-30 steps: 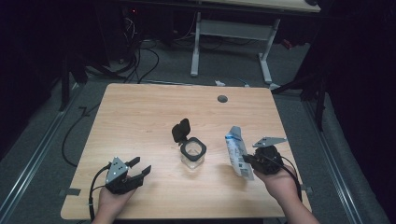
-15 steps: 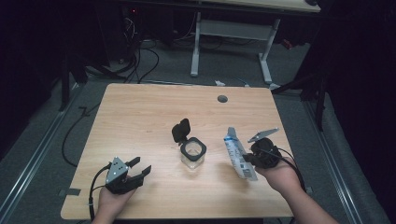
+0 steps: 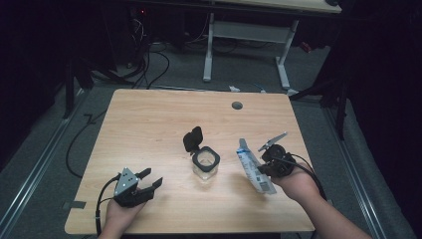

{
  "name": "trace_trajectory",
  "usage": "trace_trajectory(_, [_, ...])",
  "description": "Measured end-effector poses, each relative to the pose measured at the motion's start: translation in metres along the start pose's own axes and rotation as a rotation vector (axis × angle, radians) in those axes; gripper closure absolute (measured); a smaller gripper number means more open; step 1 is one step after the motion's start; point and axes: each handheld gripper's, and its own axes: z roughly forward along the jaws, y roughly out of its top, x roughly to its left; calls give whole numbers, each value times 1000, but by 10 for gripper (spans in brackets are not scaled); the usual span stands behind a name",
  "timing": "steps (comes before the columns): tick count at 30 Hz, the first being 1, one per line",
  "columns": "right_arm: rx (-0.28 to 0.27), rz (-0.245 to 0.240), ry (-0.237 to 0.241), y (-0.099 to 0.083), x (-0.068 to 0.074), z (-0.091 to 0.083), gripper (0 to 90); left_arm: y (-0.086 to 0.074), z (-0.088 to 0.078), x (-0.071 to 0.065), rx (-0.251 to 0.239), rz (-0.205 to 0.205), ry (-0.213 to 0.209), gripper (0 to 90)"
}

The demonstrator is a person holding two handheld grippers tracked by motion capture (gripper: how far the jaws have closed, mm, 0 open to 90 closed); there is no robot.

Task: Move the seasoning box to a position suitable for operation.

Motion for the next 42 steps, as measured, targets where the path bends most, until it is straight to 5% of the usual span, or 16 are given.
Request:
trace_trajectory(21, [170,-24,9,24,0,9,900,-1,3,-4,17,10,-35,403])
trace_trajectory(37, [182,-40,36,22,0,1,900,2,5,-16,10,39,-66,399])
trace_trajectory(42, [178,-42,40,24,3,-9,900,3,9,-28,1,71,-112,373])
